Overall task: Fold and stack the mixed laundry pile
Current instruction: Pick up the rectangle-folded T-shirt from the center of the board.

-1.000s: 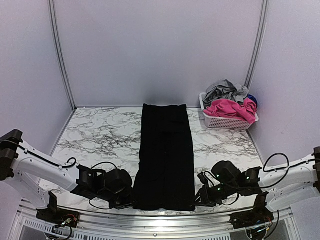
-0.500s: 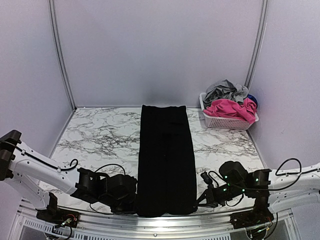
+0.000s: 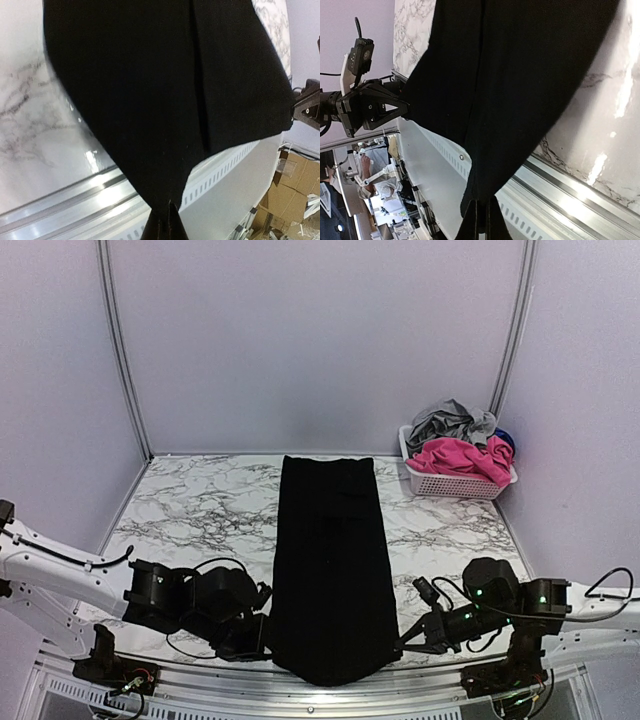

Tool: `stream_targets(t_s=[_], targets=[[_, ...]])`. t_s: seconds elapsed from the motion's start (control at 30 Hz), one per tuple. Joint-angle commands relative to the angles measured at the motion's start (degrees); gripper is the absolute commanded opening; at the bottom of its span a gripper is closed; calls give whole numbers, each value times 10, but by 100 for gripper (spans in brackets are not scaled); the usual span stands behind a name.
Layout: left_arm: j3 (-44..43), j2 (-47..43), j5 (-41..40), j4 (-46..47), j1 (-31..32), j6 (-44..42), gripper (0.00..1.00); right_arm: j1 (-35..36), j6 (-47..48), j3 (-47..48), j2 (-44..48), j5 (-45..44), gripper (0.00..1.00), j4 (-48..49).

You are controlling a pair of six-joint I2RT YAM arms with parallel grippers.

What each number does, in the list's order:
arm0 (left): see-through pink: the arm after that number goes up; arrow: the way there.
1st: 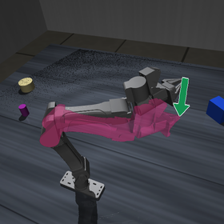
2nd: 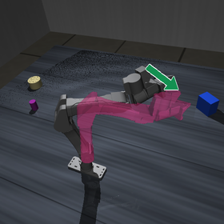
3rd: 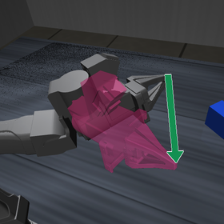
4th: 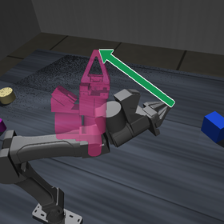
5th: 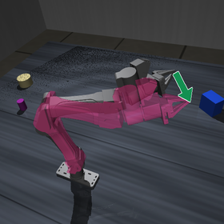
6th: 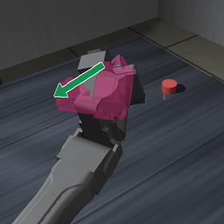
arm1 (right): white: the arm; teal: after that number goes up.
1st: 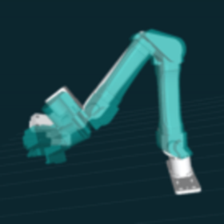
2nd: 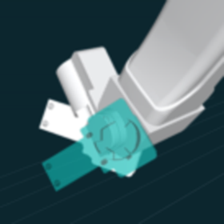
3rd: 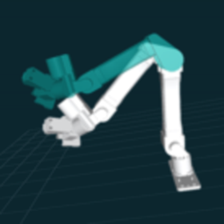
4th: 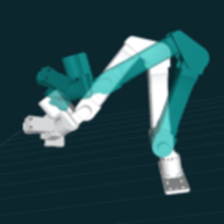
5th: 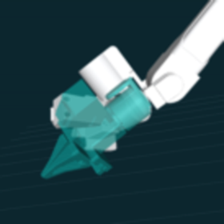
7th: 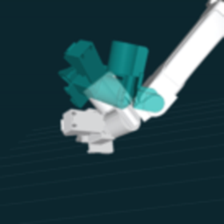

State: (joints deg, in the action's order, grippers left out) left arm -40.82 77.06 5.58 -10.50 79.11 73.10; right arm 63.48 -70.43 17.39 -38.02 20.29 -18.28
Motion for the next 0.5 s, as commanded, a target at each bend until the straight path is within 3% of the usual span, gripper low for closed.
stream_targets(t_s=[0.0, 0.23, 0.47], targets=[[-44, -10, 19, -29, -68, -50, 0, -60, 29, 56, -32, -15, 0, 14], [-115, 55, 59, -44, -198, -133, 0, -245, 151, 131, -185, 57, 0, 91], [-247, 172, 90, -70, -313, -217, 0, -366, 281, 269, -371, 109, 0, 107]])
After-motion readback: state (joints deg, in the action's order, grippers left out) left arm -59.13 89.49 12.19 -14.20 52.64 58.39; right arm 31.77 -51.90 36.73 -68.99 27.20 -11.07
